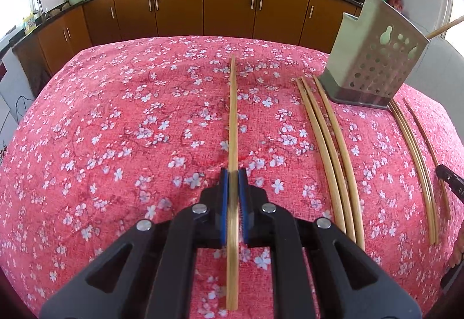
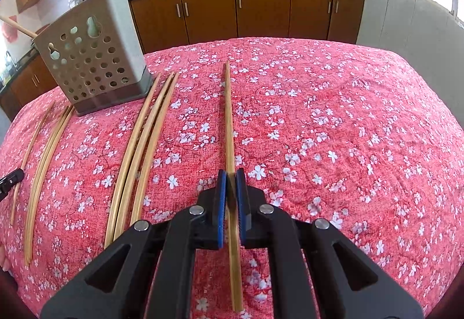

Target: Organize utensils

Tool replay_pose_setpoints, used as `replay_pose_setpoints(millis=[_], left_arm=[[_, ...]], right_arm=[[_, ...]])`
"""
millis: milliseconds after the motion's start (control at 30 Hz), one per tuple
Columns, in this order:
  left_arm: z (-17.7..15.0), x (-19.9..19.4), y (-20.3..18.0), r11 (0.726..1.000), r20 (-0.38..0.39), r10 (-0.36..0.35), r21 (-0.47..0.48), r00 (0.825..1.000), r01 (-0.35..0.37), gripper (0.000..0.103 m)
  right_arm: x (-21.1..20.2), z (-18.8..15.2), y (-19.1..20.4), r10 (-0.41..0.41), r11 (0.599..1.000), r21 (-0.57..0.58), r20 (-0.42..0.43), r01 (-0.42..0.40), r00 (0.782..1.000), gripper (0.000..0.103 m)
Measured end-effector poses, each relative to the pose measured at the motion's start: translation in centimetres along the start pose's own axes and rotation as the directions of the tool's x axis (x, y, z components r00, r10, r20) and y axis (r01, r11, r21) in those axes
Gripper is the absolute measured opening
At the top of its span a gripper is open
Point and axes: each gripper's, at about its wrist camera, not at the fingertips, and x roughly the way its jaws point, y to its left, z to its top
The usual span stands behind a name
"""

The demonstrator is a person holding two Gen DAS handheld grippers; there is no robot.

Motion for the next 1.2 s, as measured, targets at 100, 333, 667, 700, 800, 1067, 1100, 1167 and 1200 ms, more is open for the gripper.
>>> replay_pose_setpoints(millis=[100, 333, 667, 700, 800, 1067, 1100, 1167, 1200], left_arm=[[-0.03, -0.02, 0.17, 1.0, 0.001, -0.011, -0.01, 1.0, 0.011, 0.011], [-0.14, -0.14, 0.14, 1.0, 0.001, -0.002, -0.004, 1.0, 0.002, 0.012], [-0.12, -0.14, 0.21, 1.0, 0.001, -0.003, -0.004, 1.0, 0.003, 0.011], [-0.13, -0.14, 0.22, 1.0, 0.001, -0.004, -0.004, 1.0, 0.004, 0.012], [-0.12, -0.15, 0.27, 1.0, 0.001, -0.006, -0.005, 1.0, 0.006, 0.012], [-0.16, -0.2, 0.2, 1.0, 0.002, -0.01, -0.011, 1.0, 0.01, 0.012], [-0.16, -0.2, 0.19, 1.0, 0.002, -0.011, -0.012, 1.0, 0.011, 0.012], [-0.16, -0.23, 0.19, 1.0, 0.002, -0.012, -0.013, 1.0, 0.012, 0.012], [-0.16, -0.23, 0.17, 1.0, 0.002, -0.012, -0.014, 1.0, 0.013, 0.011]], right_arm=[[-0.04, -0.09, 0.05, -0.001, 1.0, -0.001, 0.001, 0.001, 1.0, 0.008], [-0.06, -0.15, -0.01, 0.004, 1.0, 0.003, 0.002, -0.004, 1.0, 0.008], [-0.07, -0.15, -0.03, 0.005, 1.0, 0.006, 0.002, -0.005, 1.0, 0.008], [-0.05, -0.15, 0.0, 0.005, 1.0, 0.006, 0.002, -0.005, 1.0, 0.008], [-0.08, -0.18, -0.05, 0.008, 1.0, 0.008, 0.003, -0.008, 1.0, 0.008], [-0.05, -0.16, 0.0, 0.015, 1.0, 0.013, 0.006, -0.015, 1.0, 0.008], [-0.06, -0.17, -0.02, 0.015, 1.0, 0.013, 0.006, -0.015, 1.0, 0.008], [-0.06, -0.18, -0.03, 0.015, 1.0, 0.013, 0.006, -0.015, 1.0, 0.008], [-0.07, -0.18, -0.03, 0.015, 1.0, 0.012, 0.006, -0.015, 1.0, 0.008]])
